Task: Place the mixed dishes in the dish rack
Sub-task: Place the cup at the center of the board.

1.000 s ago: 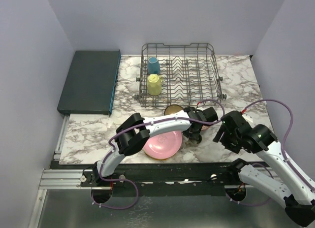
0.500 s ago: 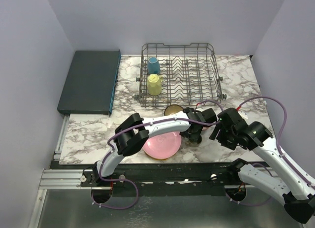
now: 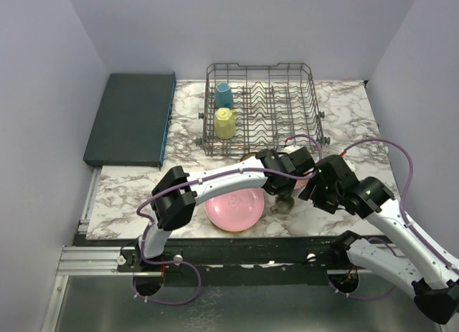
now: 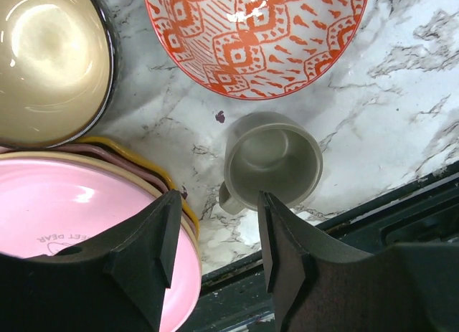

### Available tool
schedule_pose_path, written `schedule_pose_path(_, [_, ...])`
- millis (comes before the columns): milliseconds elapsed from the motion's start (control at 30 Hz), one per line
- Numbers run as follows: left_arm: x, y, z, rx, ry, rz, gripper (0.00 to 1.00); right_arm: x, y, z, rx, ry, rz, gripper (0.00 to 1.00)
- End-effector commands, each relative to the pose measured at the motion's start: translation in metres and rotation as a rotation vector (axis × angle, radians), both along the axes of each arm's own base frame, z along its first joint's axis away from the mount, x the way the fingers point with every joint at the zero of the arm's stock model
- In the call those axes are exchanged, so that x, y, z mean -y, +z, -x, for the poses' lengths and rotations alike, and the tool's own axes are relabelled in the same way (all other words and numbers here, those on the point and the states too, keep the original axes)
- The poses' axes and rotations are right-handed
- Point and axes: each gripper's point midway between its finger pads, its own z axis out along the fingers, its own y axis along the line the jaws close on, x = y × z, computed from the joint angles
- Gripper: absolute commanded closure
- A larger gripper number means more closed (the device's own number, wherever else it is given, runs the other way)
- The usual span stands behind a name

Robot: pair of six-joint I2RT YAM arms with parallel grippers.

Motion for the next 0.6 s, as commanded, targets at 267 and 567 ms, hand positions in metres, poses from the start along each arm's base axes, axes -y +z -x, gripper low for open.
schedule_pose_path(267, [-0.033, 0.050, -0.017, 0.138, 0.047, 0.015, 0.47, -0.021, -0.034, -0.013, -0.052, 0.073, 0.003, 0.42])
schedule_pose_path(567, [-0.074, 0.061, -0.031, 0.141, 0.134, 0.043, 0.47, -0.028, -0.056, -0.017, -0.098, 0.099, 0.018, 0.49])
